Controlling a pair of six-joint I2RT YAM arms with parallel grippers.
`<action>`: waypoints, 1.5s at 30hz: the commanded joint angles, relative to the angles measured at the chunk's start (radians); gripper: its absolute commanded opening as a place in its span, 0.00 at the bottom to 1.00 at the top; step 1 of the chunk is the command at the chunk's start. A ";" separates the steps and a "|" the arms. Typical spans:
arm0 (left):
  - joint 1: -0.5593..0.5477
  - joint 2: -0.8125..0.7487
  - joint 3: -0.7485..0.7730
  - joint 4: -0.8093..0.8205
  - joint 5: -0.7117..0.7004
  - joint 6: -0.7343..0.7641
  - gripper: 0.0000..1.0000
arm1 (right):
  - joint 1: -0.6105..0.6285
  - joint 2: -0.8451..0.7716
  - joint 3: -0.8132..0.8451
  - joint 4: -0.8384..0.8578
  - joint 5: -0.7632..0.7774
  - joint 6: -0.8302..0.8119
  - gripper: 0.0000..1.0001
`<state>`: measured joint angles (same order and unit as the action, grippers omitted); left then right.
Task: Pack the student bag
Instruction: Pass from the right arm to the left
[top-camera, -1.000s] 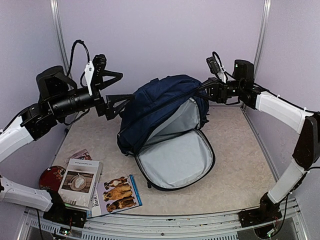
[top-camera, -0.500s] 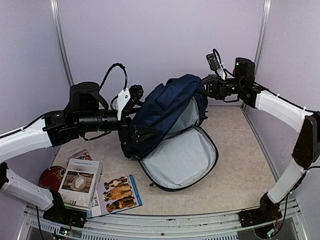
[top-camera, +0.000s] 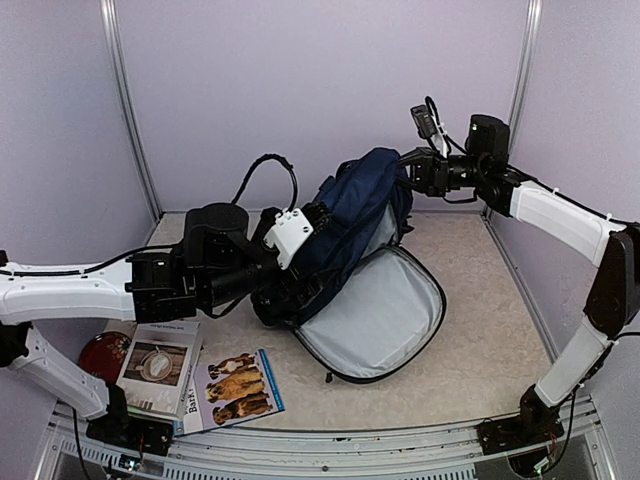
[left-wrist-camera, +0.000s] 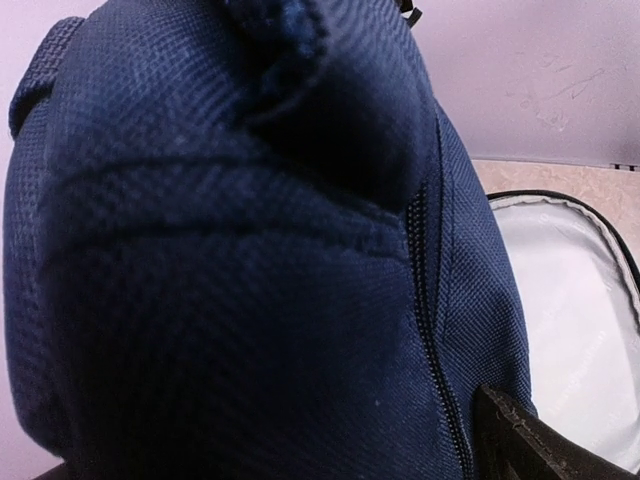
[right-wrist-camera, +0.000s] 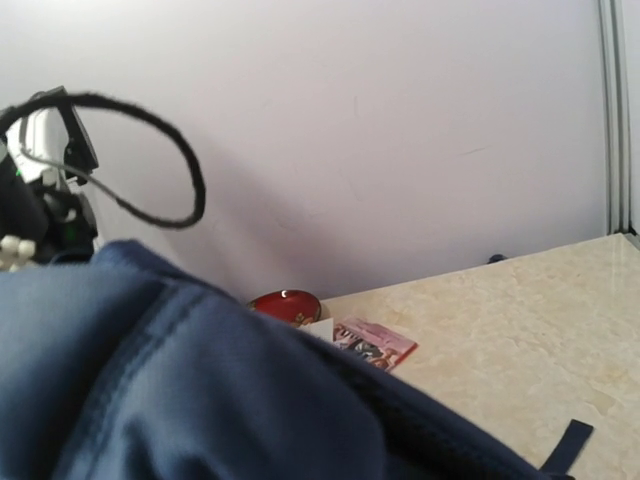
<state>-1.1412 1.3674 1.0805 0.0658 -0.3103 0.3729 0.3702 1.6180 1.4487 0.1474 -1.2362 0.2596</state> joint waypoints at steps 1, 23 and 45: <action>-0.016 0.017 -0.046 0.127 -0.161 0.023 0.99 | 0.028 -0.062 0.061 0.076 0.032 0.013 0.00; 0.138 -0.145 -0.069 0.155 0.267 -0.180 0.00 | 0.029 -0.083 0.134 -0.372 0.002 -0.400 0.66; 0.313 -0.293 -0.031 0.189 0.090 -0.347 0.00 | 0.058 -0.198 0.147 -0.548 0.224 -0.597 1.00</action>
<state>-0.8425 1.1873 0.9726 0.0940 -0.0448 0.0380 0.4236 1.5497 1.6680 -0.6018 -1.0775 -0.5087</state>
